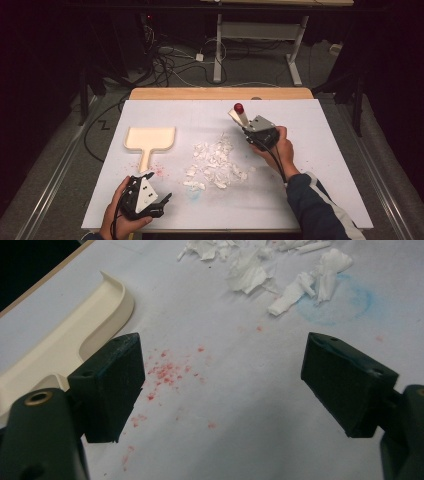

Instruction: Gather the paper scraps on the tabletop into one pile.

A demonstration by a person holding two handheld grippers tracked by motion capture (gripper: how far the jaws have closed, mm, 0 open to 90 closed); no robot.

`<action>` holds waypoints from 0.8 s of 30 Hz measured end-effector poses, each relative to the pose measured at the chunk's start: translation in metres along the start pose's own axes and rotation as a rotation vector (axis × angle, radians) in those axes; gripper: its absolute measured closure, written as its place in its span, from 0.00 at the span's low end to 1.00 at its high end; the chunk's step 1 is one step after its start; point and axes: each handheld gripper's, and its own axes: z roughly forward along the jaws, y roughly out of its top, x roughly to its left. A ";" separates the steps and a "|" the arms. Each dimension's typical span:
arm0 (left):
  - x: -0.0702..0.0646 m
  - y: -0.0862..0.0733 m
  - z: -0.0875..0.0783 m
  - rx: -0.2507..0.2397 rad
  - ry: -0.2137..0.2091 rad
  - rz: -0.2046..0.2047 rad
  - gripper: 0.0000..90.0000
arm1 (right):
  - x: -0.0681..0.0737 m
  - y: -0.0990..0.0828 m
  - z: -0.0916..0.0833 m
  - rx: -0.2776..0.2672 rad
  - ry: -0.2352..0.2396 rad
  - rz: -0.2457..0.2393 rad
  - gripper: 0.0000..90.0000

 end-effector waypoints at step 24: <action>-0.001 -0.003 -0.001 0.014 0.002 -0.021 0.19 | 0.049 -0.010 -0.027 -0.130 0.468 -0.143 0.75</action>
